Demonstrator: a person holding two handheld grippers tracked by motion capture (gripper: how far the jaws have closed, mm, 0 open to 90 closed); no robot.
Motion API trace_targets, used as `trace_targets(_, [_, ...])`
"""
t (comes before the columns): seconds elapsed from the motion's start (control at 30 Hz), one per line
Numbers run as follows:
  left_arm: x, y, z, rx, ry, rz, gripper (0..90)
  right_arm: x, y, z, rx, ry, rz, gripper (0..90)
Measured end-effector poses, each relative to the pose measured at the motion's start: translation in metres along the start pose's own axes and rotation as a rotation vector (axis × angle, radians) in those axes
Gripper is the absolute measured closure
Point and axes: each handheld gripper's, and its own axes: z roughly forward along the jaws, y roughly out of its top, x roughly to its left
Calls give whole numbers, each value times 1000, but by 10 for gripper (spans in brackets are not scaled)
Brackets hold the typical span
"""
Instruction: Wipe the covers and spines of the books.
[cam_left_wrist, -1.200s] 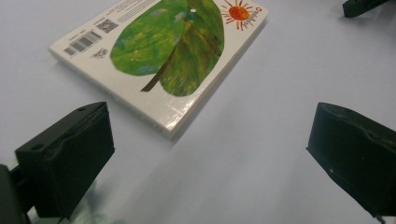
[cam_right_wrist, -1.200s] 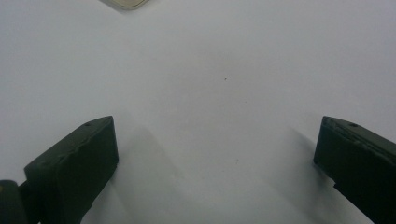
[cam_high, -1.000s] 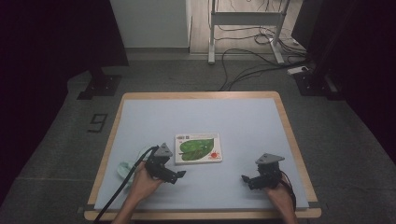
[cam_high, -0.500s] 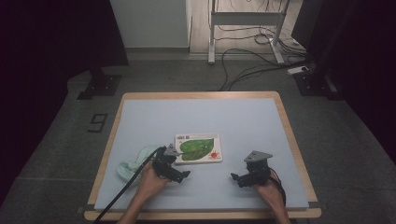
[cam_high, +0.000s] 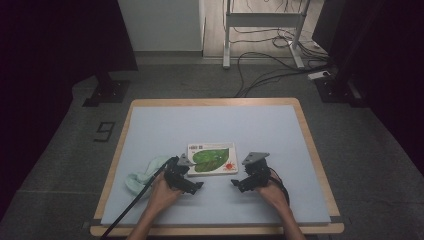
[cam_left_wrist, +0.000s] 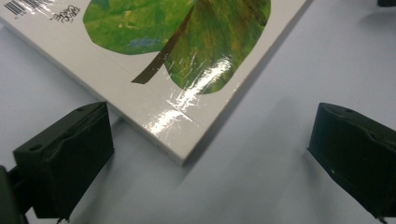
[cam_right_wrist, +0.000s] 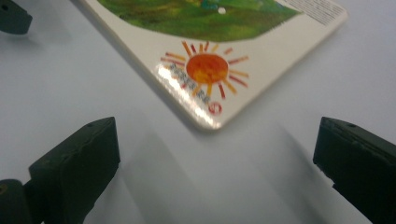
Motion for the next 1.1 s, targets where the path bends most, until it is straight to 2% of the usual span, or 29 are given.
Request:
trace_targets(0.2, [2,1,2,-20,9,-8,0,-5,12,17,6,39,0,0])
trace_targets(0.3, [1,1,3,-17,14,-12,0,-4,16,22,5,40,-11,0])
trace_targets(0.4, [-5,0,4,-7,46,14,0,-1,16,25,-14,65,-30,0])
trace_targets(0.47, [-8,0,5,-4,57,14,0,0,17,25,-11,60,-35,0])
trace_targets(0.67, [-11,0,4,3,52,11,0,0,14,22,-30,86,-13,0])
trace_targets(0.87, [-19,-2,3,8,48,19,0,4,11,20,-26,64,-18,0])
trace_targets(1.1, [-32,-8,-2,5,4,21,0,9,2,10,-28,75,-15,0])
